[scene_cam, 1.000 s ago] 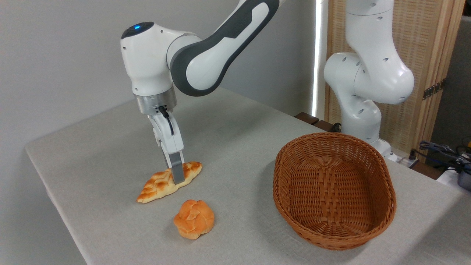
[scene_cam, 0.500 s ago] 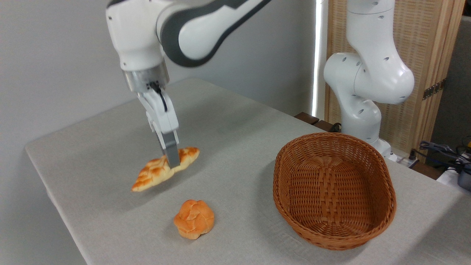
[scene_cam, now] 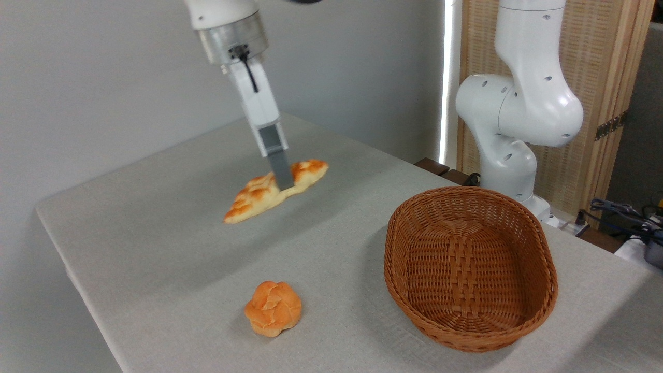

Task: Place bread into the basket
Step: 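Lift the braided loaf off the table and carry it toward the basket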

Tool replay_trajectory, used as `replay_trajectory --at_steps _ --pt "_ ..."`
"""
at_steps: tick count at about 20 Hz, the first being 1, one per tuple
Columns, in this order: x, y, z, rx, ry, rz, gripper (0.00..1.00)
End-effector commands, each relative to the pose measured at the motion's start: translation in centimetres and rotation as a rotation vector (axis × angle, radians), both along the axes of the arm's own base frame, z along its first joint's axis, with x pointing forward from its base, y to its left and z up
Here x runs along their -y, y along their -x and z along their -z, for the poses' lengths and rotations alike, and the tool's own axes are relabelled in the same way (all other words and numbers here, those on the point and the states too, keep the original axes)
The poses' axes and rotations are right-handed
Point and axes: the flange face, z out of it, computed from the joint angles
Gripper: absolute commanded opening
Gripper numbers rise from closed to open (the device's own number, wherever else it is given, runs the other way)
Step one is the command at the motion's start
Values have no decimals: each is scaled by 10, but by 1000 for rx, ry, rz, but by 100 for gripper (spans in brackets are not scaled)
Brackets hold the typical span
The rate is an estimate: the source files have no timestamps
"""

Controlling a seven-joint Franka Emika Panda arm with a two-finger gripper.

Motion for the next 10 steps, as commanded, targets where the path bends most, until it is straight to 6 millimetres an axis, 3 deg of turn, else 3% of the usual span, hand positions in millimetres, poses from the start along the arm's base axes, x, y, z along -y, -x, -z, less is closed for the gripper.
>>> replay_trajectory --at_steps 1,4,10 --pt "-10 24 -4 -8 -12 85 21" --pt "-6 28 -11 8 -9 94 21" --pt "-8 29 7 -16 -12 90 21"
